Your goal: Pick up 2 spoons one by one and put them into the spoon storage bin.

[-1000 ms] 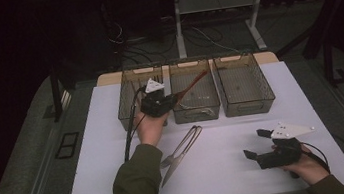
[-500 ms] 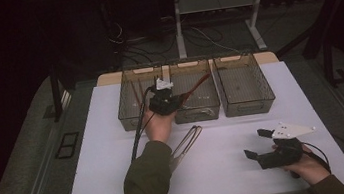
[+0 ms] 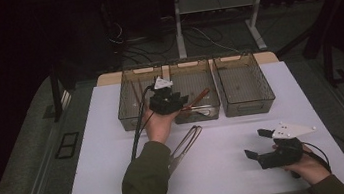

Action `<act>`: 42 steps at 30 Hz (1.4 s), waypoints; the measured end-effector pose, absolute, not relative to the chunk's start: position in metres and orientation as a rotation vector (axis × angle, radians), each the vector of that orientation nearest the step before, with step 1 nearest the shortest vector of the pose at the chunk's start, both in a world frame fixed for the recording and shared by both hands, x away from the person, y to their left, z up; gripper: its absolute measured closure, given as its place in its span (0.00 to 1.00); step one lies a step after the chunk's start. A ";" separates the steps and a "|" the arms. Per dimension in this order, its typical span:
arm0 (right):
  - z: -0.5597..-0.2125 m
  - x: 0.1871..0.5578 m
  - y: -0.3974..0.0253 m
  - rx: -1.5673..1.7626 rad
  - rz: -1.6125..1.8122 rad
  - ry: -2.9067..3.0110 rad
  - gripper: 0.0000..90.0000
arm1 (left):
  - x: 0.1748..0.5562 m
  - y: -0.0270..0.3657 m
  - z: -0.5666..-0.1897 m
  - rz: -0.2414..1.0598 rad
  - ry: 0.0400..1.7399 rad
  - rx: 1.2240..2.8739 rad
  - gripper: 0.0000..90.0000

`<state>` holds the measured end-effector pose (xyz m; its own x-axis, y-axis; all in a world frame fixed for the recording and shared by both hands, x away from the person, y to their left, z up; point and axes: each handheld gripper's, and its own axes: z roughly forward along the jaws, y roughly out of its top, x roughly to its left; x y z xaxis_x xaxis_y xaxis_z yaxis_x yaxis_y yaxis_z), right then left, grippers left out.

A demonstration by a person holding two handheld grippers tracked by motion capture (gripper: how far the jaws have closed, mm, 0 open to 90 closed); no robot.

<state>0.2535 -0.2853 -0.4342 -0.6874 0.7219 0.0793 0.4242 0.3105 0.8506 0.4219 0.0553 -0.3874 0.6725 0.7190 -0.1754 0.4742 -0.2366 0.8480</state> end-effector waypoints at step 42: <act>-0.435 0.255 -0.286 1.042 1.313 2.259 0.13 | 0.337 0.108 -0.389 0.324 0.767 2.005 0.38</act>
<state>0.2550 -0.2865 -0.4348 -0.6792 0.7299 0.0775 0.4284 0.3085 0.8493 0.3367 0.1078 -0.3886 0.7696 0.6340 -0.0757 0.3876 -0.3697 0.8444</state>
